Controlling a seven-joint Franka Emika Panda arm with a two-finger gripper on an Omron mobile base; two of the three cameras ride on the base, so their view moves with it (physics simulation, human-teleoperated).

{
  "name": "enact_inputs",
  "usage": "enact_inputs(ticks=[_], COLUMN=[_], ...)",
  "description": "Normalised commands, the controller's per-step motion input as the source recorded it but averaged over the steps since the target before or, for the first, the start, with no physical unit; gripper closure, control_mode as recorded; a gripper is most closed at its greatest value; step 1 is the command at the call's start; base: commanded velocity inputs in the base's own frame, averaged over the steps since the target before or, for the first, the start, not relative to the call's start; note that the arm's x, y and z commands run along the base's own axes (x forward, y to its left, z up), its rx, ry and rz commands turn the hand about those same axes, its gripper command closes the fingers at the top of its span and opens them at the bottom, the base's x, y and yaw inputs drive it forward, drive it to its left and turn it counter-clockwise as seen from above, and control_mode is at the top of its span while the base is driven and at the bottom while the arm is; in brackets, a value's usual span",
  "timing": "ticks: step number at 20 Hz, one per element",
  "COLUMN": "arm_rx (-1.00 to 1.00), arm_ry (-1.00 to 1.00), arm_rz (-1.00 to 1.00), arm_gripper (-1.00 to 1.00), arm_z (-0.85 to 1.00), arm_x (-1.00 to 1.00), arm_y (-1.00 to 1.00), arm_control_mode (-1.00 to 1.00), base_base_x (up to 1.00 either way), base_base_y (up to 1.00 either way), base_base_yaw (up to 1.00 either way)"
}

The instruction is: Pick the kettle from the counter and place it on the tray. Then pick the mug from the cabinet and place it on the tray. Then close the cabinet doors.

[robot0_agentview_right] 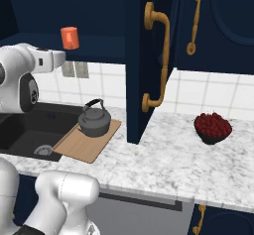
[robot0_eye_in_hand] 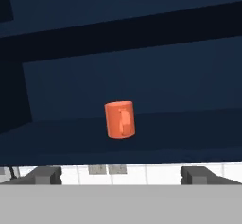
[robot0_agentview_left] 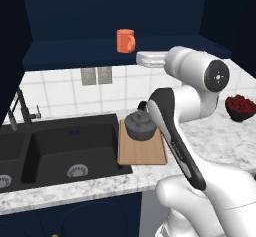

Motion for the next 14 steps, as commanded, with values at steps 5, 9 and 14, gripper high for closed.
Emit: enact_inputs(ticks=[5, 9, 14], arm_rx=[-0.02, 0.0, 0.0], arm_ry=[0.04, 0.03, 0.0], arm_rz=[0.03, 0.02, 0.0], arm_gripper=[-1.0, -1.0, -1.0], arm_z=[0.08, 0.15, 0.02], arm_x=[0.46, 0.54, 0.52], arm_y=[0.0, -0.15, -0.05], arm_control_mode=[-1.0, -1.0, -1.0], base_base_x=[0.0, 0.0, 0.0], base_base_y=[0.0, 0.0, 0.0], base_base_yaw=[0.0, 0.0, 0.0])
